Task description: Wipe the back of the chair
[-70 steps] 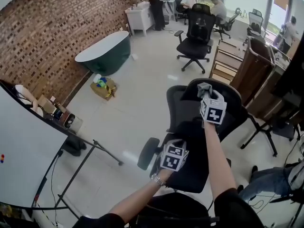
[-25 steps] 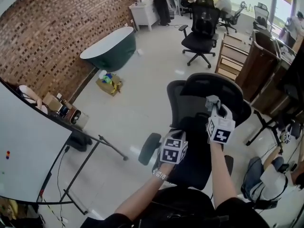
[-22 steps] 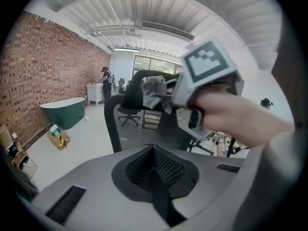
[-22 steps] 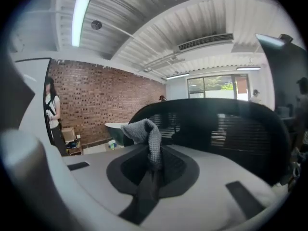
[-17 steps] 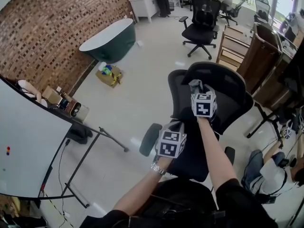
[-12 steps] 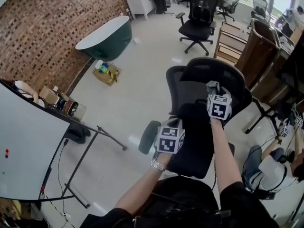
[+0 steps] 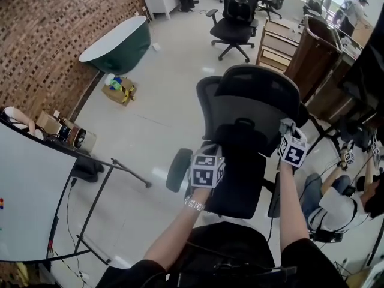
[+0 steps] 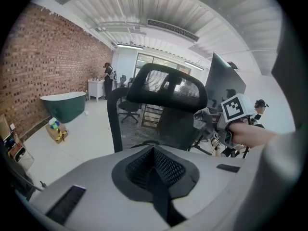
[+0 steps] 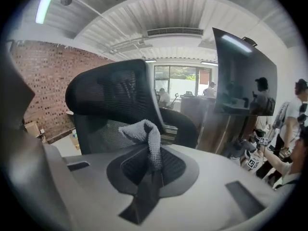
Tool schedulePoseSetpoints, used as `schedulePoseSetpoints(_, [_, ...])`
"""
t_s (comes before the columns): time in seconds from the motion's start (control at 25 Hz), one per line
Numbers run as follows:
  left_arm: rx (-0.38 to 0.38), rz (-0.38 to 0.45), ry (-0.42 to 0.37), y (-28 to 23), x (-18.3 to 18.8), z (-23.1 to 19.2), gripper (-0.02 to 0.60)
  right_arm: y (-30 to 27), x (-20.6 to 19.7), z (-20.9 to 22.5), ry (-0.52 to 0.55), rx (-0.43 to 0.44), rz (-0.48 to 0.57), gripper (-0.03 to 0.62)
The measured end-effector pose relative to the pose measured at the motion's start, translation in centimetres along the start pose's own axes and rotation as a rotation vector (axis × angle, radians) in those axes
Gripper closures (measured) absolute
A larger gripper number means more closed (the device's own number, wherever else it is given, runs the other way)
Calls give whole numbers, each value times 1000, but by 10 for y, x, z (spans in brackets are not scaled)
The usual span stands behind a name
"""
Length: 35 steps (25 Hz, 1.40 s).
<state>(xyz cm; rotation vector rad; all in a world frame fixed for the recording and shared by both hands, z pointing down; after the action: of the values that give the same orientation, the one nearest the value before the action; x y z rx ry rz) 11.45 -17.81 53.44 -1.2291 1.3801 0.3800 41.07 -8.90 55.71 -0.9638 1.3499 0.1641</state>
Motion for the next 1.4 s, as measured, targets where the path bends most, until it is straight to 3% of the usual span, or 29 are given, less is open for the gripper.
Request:
schedulePoseSetpoints(0.12, [21, -10, 15, 8, -7, -1, 578, -7, 0, -71, 14, 150, 7, 556])
schedulePoseSetpoints(0.24, [34, -24, 6, 16, -7, 2, 578, -21, 9, -173, 57, 357, 20, 556])
schedulePoseSetpoints(0.36, [52, -20, 7, 23, -2, 1, 578, -40, 27, -262, 122, 507, 59, 556])
schedulePoseSetpoints(0.44, [83, -17, 14, 35, -2, -7, 578, -54, 28, -309, 162, 544, 63, 556])
schedulePoseSetpoints(0.52, [124, -21, 18, 50, -5, -19, 578, -67, 26, -331, 211, 508, 68, 556])
schedulePoseSetpoints(0.72, [174, -26, 34, 63, -14, -32, 578, -90, 15, -274, 262, 323, 99, 555])
schedulePoseSetpoints(1.04, [111, -6, 35, 36, -10, -21, 578, -102, -43, -33, 190, -24, 30, 556])
schedulePoseSetpoints(1.16, [79, -10, 34, 24, -9, -12, 578, -100, -55, 36, 187, -112, -6, 556])
schedulePoseSetpoints(1.28, [61, -16, 33, 21, -12, -3, 578, -87, -58, 44, 193, -93, -33, 556])
schedulePoseSetpoints(1.4, [65, -21, 28, 22, -13, -1, 578, -80, -58, -9, 176, 10, -9, 556])
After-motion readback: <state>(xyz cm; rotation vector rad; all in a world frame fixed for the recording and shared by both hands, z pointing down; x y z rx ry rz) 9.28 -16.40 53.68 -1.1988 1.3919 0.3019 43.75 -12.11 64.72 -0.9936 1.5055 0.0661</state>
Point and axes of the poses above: the fingertips, and each gripper's own axes: y backward along the fingers, z to its right, x out of its top, the point moved 1 cm from there along y, backward along the fingers, and after that the axes turned 7 degrees about -x, right-handed, at the moved point
